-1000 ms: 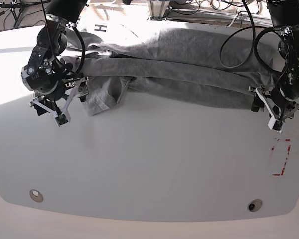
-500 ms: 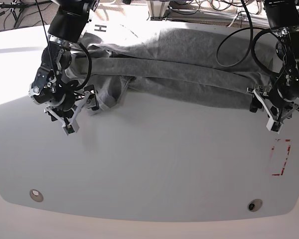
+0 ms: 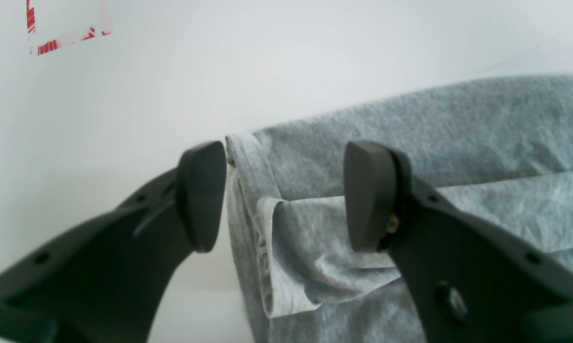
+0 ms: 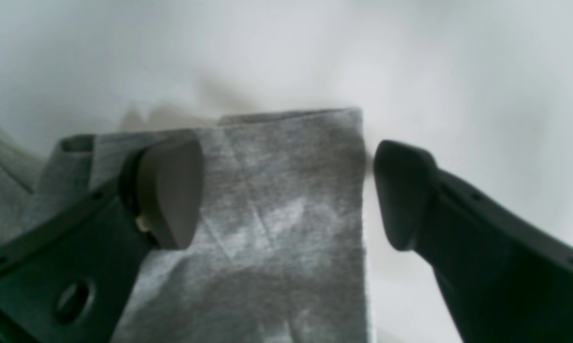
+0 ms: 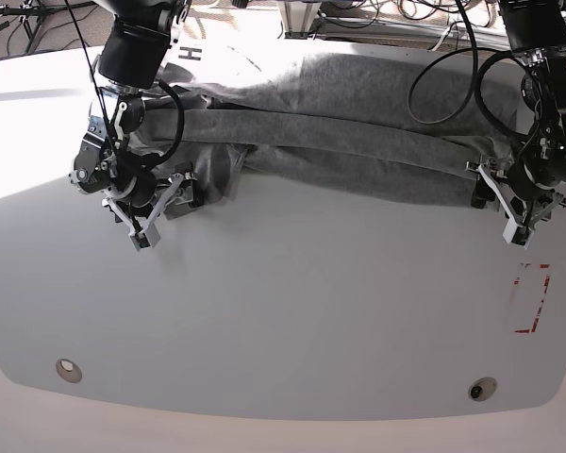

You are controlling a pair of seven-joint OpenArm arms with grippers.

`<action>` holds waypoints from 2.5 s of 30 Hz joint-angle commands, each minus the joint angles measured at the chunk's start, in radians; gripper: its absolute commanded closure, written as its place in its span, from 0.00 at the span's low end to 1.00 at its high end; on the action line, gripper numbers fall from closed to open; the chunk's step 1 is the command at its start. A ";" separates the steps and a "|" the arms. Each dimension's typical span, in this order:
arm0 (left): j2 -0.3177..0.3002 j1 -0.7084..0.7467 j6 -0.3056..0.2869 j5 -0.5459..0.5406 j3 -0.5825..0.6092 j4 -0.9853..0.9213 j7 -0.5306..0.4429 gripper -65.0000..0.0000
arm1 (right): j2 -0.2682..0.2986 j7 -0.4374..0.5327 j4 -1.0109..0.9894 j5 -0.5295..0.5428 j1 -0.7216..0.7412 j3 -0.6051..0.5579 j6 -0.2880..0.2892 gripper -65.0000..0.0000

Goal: Fold the T-shirt properly
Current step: 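Grasp the sleeve with the right gripper and fold it onto the shirt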

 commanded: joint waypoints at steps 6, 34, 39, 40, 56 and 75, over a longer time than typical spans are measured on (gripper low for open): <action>-0.019 -0.017 0.001 -0.004 -0.008 0.015 -0.015 0.44 | 0.004 0.005 0.016 0.022 -0.011 -0.023 0.002 0.40; -0.016 -0.018 0.001 -0.004 -0.005 -0.055 -0.020 0.44 | 0.075 -0.212 0.564 0.358 -0.151 -0.106 0.002 1.00; -0.016 -0.018 0.001 -0.004 -0.005 -0.057 -0.020 0.44 | 0.133 -0.250 0.580 0.593 -0.224 -0.069 0.002 1.00; -0.016 -0.018 0.001 -0.004 -0.005 -0.057 -0.020 0.44 | 0.149 -0.253 0.578 0.654 -0.247 -0.063 0.002 1.00; -0.016 -0.023 0.001 -0.002 -0.004 -0.097 -0.020 0.44 | 0.205 -0.347 0.583 0.979 -0.422 -0.144 0.002 1.00; -0.016 -0.024 0.001 -0.004 -0.002 -0.104 -0.022 0.44 | 0.339 -0.348 0.586 0.979 -0.464 -0.418 0.002 0.55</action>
